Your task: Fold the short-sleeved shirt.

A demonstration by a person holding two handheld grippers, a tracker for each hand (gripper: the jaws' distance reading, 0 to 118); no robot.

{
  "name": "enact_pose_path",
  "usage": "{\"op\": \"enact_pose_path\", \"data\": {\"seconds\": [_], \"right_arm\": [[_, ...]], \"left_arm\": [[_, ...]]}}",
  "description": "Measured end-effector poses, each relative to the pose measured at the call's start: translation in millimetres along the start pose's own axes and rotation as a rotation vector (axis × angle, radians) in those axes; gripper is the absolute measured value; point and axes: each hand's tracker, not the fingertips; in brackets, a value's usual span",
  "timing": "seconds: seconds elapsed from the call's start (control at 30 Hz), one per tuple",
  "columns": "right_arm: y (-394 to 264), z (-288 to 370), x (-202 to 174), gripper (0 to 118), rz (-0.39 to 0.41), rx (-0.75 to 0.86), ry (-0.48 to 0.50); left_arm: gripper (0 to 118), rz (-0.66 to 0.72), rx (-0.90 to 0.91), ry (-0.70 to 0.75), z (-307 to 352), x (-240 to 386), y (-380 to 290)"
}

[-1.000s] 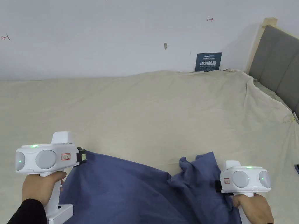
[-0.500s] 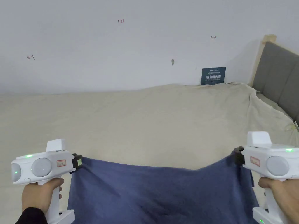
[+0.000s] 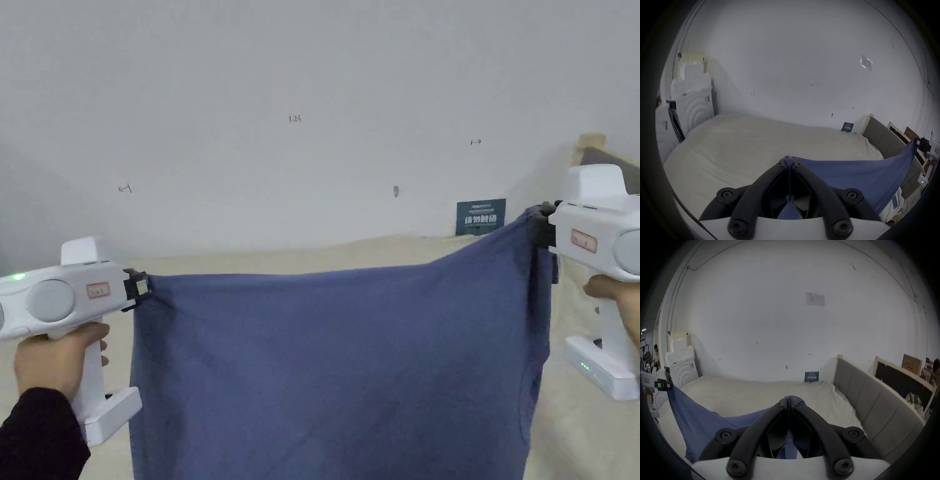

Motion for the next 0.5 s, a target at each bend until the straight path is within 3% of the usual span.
{"op": "enact_pose_path", "data": {"seconds": [0.5], "right_arm": [[137.7, -3.6, -28.5, 1, 0.045, 0.24, -0.056]], "left_arm": [[1, -0.084, 0.246, 0.064, 7.7, 30.8, 153.1]]}}
